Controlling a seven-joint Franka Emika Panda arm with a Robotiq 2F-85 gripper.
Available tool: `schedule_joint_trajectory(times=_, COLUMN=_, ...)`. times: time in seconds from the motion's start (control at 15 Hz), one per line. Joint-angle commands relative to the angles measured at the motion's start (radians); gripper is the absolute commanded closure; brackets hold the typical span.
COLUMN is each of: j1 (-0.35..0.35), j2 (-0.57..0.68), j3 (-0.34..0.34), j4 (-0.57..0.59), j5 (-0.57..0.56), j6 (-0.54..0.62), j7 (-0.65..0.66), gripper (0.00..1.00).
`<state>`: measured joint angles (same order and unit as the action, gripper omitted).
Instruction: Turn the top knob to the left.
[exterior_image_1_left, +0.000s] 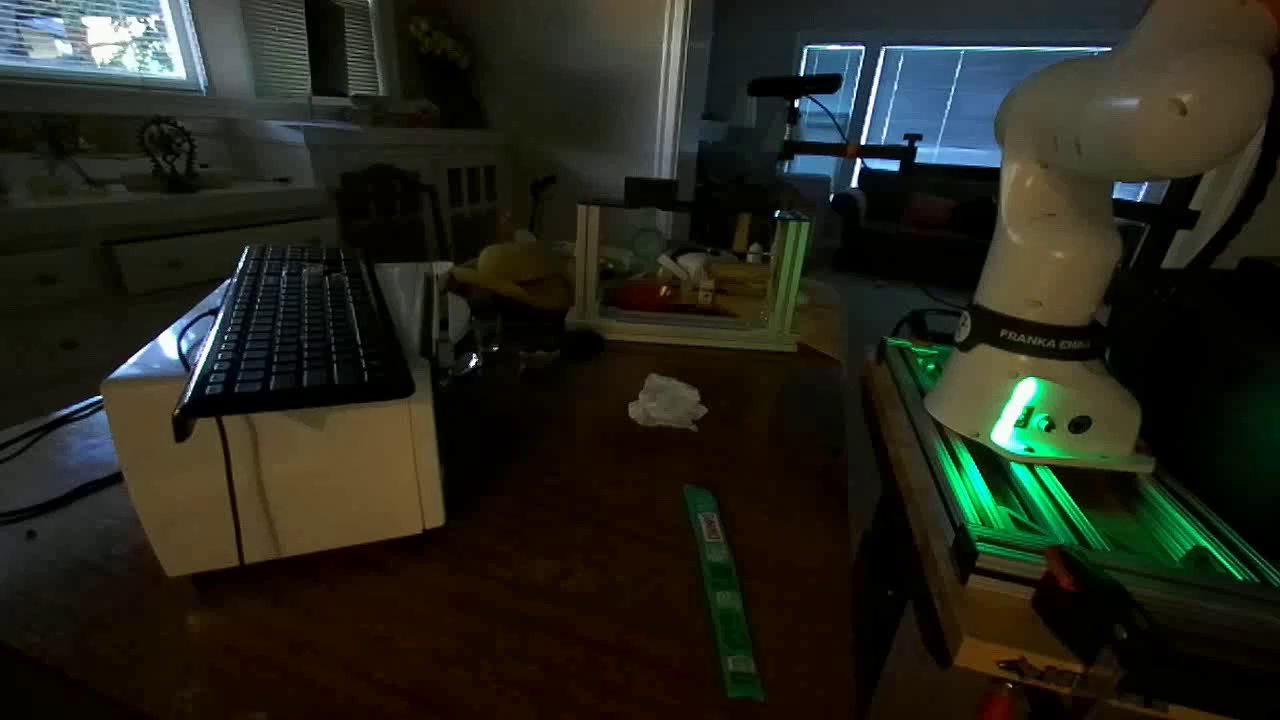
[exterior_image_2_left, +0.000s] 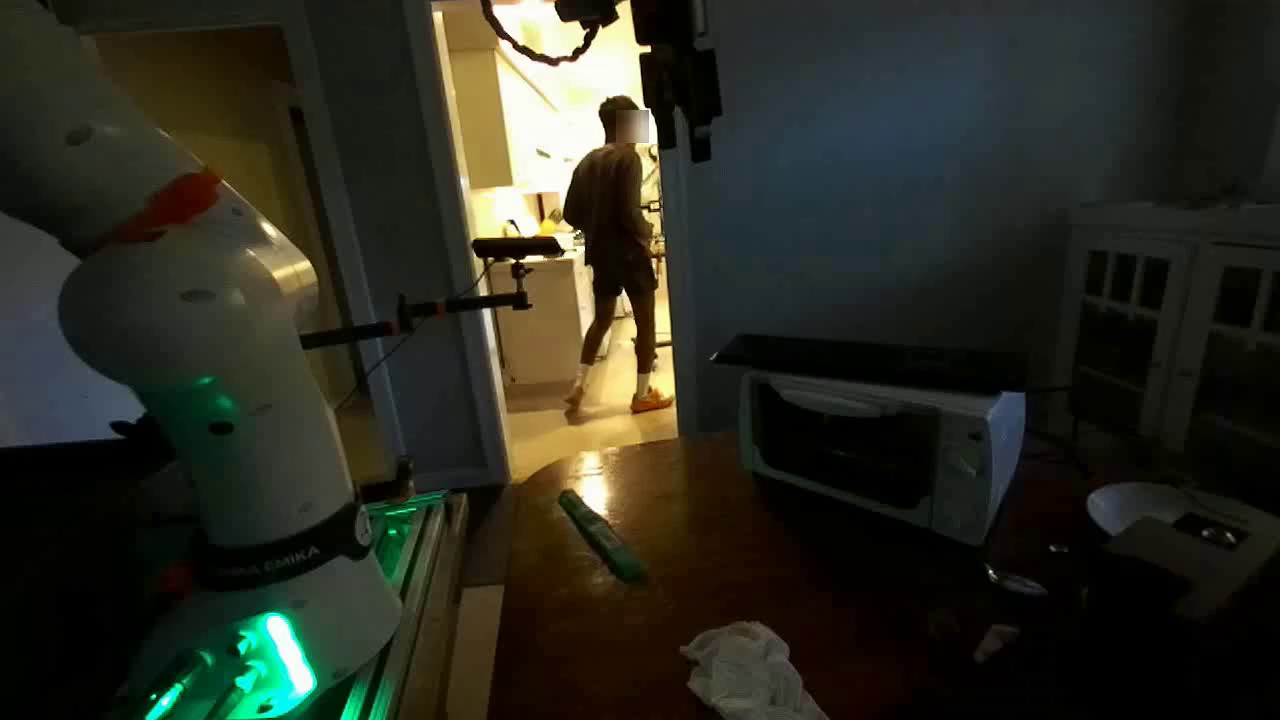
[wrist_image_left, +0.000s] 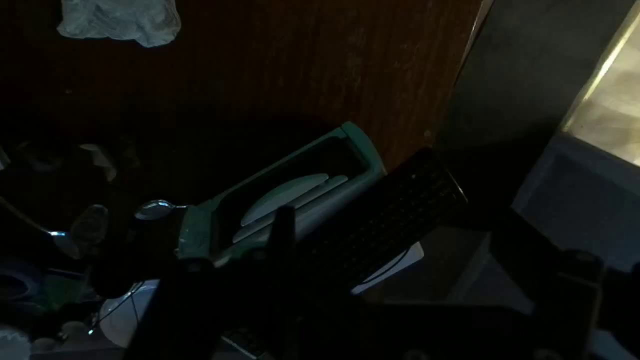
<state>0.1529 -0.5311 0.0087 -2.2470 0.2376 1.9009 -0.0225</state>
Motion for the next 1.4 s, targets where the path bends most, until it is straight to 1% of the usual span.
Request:
schedule_joint_trajectory(times=0.0, j1=-0.019, j2=0.001, j3=0.014, j4=0.003, j5=0.008, j6=-0.004, j7=-0.007, gripper=0.0)
schedule_joint_trajectory(times=1.0, j1=-0.019, j2=0.001, j3=0.014, j4=0.003, j5=0.008, j6=-0.004, j7=-0.007, gripper=0.0)
schedule_joint_trajectory(times=1.2, j1=-0.029, j2=0.03, j3=0.016, j4=-0.001, j5=0.0, j6=0.046, j7=-0.014, gripper=0.0)
schedule_joint_trajectory(times=1.33, j1=-0.033, j2=0.055, j3=0.011, j4=-0.006, j5=0.002, j6=0.103, j7=-0.032, gripper=0.0)
